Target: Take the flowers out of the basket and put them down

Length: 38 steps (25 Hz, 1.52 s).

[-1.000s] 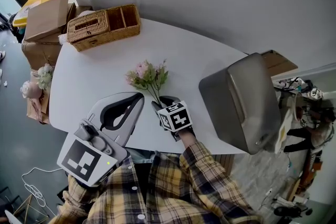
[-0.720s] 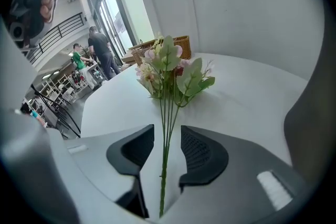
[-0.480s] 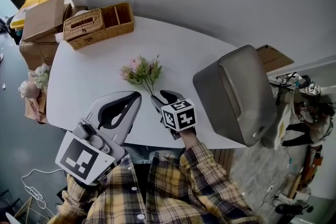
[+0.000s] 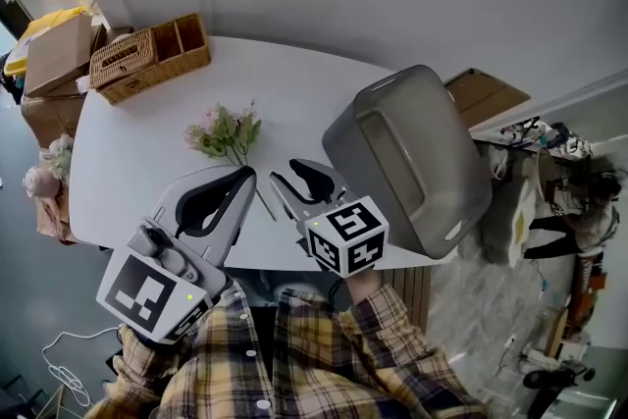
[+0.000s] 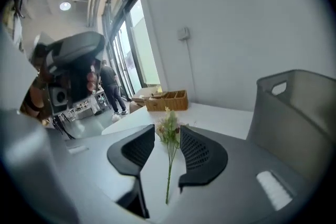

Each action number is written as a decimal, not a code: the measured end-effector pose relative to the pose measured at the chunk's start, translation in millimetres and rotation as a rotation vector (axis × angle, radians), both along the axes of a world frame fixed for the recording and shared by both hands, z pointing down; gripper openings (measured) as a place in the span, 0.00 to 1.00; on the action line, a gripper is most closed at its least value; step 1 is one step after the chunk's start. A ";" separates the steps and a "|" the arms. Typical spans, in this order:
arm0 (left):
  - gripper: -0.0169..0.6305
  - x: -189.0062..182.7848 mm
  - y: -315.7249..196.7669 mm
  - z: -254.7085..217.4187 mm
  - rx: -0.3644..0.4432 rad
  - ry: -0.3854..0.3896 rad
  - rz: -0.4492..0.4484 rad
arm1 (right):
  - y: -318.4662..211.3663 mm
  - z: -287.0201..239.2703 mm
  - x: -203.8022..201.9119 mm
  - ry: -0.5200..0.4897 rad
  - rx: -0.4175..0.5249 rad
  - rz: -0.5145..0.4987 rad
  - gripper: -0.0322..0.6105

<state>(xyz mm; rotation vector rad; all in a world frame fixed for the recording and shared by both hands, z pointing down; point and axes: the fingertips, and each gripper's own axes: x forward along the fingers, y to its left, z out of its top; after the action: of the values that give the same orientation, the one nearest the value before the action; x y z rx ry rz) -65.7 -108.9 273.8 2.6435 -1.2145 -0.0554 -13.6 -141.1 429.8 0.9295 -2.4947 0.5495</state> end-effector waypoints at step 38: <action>0.05 121.1 -0.7 -22.7 0.067 -0.016 0.127 | 20.6 -164.3 107.1 -0.226 0.341 0.076 0.06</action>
<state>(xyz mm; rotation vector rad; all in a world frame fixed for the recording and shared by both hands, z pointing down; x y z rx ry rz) 55.4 -109.6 251.1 2.7780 -1.0651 -0.0542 93.5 -120.6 265.5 1.1471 -2.8239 0.2659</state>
